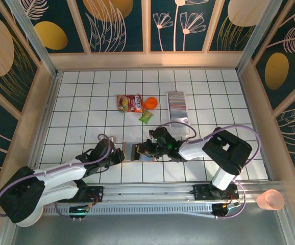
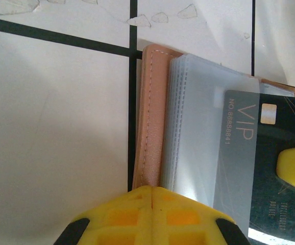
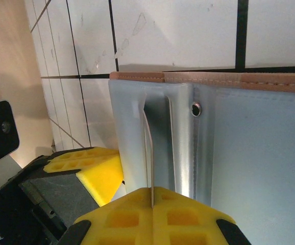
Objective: Put the credit cards into the card holder
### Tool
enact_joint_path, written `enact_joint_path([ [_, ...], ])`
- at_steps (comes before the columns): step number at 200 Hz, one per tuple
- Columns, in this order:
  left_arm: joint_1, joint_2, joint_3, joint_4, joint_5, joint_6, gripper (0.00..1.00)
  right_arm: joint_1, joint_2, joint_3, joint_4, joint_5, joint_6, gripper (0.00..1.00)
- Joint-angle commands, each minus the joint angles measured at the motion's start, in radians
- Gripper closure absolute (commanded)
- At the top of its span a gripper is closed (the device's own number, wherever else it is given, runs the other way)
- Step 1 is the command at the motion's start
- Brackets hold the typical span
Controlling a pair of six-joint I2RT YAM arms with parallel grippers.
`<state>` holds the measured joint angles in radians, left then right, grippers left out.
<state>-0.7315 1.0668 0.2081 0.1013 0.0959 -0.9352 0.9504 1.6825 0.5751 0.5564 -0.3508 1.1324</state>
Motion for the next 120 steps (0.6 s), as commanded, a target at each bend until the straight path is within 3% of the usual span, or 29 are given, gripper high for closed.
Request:
enact_joint_path([
  [1, -0.001, -0.001, -0.017, -0.008, 0.009, 0.006, 0.97, 0.007, 0.013, -0.004, -0.038, 0.069, -0.006, 1.0],
  [120, -0.003, 0.012, -0.014, -0.002, 0.01, 0.006, 0.98, 0.035, 0.061, 0.022, 0.012, 0.007, -0.026, 1.0],
])
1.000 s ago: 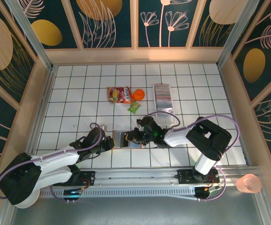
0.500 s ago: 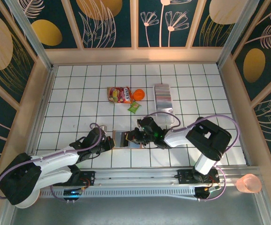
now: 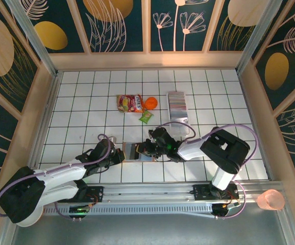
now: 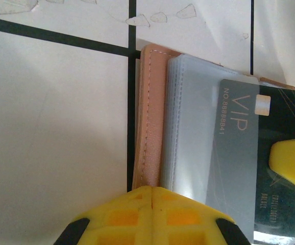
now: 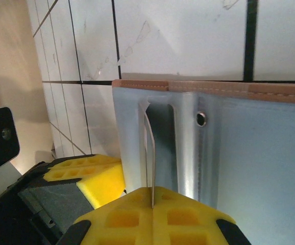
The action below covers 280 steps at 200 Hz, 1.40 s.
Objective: Put the credit cards into the card holder
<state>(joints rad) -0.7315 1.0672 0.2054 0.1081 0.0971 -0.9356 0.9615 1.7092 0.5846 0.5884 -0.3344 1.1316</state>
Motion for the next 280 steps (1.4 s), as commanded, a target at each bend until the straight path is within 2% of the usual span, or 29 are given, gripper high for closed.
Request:
enact_joint_path([
  [1, -0.002, 0.011, -0.011, -0.008, 0.009, 0.006, 0.98, 0.023, 0.035, 0.012, -0.02, -0.012, -0.024, 1.0],
  [48, -0.002, 0.011, -0.014, -0.007, 0.01, 0.006, 0.98, 0.026, 0.062, 0.036, -0.028, -0.029, -0.028, 1.0],
  [66, -0.001, 0.008, -0.015, -0.008, 0.009, 0.006, 0.98, 0.027, 0.065, 0.064, -0.068, -0.018, -0.038, 0.84],
  [106, -0.002, -0.005, -0.018, -0.016, 0.007, 0.006, 0.98, 0.029, 0.029, 0.124, -0.263, 0.068, -0.087, 0.67],
  [141, -0.001, -0.015, -0.02, -0.021, 0.003, 0.005, 0.98, 0.032, -0.024, 0.159, -0.438, 0.155, -0.12, 0.67],
  [179, -0.001, -0.009, -0.02, -0.016, 0.006, 0.003, 0.98, 0.04, -0.026, 0.193, -0.496, 0.169, -0.143, 0.66],
  [280, -0.001, -0.015, -0.027, -0.016, 0.003, -0.001, 0.98, 0.072, 0.07, 0.28, -0.427, 0.123, -0.135, 0.74],
])
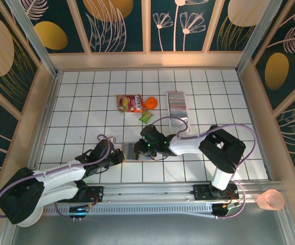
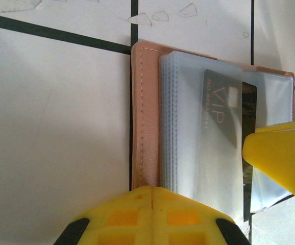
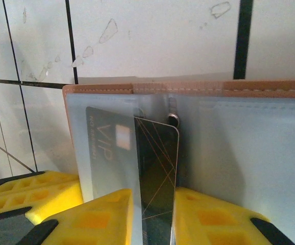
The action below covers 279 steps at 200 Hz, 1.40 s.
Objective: Put the credit cards into the card holder
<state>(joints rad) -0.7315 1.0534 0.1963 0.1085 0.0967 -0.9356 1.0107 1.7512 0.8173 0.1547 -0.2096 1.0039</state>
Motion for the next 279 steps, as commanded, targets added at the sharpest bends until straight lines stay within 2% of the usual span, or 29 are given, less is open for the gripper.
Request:
enact_joint_path([
  [1, -0.002, -0.001, -0.018, -0.016, 0.003, -0.001, 0.98, 0.023, 0.029, 0.048, 0.006, -0.002, -0.008, 0.74],
  [30, -0.001, -0.007, -0.022, -0.021, 0.0, 0.0, 0.98, 0.034, 0.034, 0.077, -0.017, 0.011, -0.016, 0.75],
  [56, -0.001, -0.021, -0.027, -0.024, -0.006, -0.004, 0.98, 0.043, 0.033, 0.086, -0.007, 0.001, -0.029, 0.7],
  [119, -0.001, -0.061, -0.012, -0.068, -0.032, -0.007, 0.95, 0.06, 0.026, 0.099, 0.009, 0.005, -0.043, 0.66],
  [149, -0.002, -0.098, 0.017, -0.127, -0.06, -0.006, 0.82, 0.051, -0.005, 0.097, -0.075, 0.058, -0.064, 0.64],
  [154, -0.001, -0.107, 0.021, -0.139, -0.065, -0.006, 0.8, 0.048, -0.012, 0.094, -0.081, 0.063, -0.067, 0.59],
  [163, 0.0, -0.126, 0.027, -0.152, -0.072, -0.007, 0.75, 0.044, -0.027, 0.087, -0.091, 0.068, -0.074, 0.57],
  [167, -0.001, -0.134, 0.029, -0.158, -0.075, -0.008, 0.73, 0.042, -0.032, 0.085, -0.099, 0.071, -0.077, 0.52],
  [202, -0.002, -0.174, 0.035, -0.19, -0.084, -0.02, 0.67, 0.034, -0.052, 0.091, -0.15, 0.082, -0.109, 0.49],
  [236, 0.0, -0.159, 0.031, -0.187, -0.08, -0.032, 0.66, 0.025, -0.048, 0.096, -0.18, 0.106, -0.132, 0.55],
  [271, -0.002, -0.117, 0.038, -0.168, -0.066, -0.031, 0.65, 0.024, -0.007, 0.117, -0.206, 0.126, -0.124, 0.71],
  [279, -0.001, -0.103, 0.04, -0.16, -0.059, -0.03, 0.65, 0.025, 0.005, 0.123, -0.215, 0.13, -0.124, 0.77],
])
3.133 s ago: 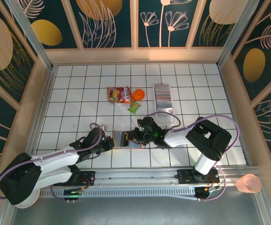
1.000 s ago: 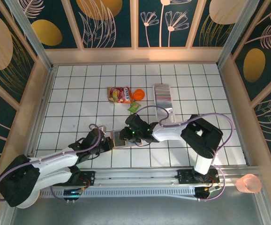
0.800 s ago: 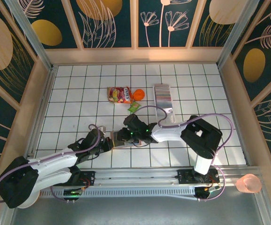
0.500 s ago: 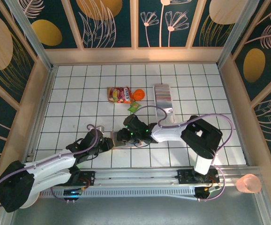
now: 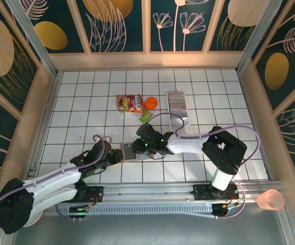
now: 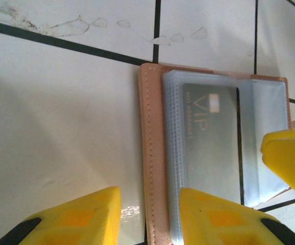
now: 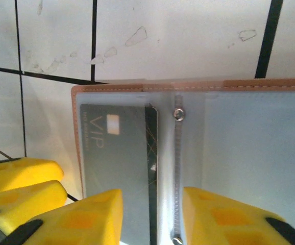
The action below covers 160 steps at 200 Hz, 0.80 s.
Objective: Put the credit cards into the card holder
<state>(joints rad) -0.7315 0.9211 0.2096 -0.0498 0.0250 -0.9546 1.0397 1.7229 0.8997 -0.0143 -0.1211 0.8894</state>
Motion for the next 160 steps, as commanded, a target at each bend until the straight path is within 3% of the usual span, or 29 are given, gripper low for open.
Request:
enact_joint_path([
  [1, -0.001, 0.031, 0.027, 0.0, 0.013, -0.01, 0.65, -0.004, 0.035, 0.041, -0.047, 0.041, -0.011, 0.78],
  [24, -0.001, 0.072, 0.034, 0.022, 0.028, -0.01, 0.66, -0.002, 0.065, 0.046, -0.064, 0.044, -0.01, 0.9],
  [60, -0.002, 0.121, 0.036, 0.088, 0.084, -0.017, 0.66, -0.003, 0.08, 0.021, -0.058, 0.046, -0.001, 1.0],
  [160, -0.002, 0.228, 0.066, 0.23, 0.187, -0.029, 0.68, -0.001, 0.079, -0.041, 0.012, 0.022, 0.026, 1.0],
])
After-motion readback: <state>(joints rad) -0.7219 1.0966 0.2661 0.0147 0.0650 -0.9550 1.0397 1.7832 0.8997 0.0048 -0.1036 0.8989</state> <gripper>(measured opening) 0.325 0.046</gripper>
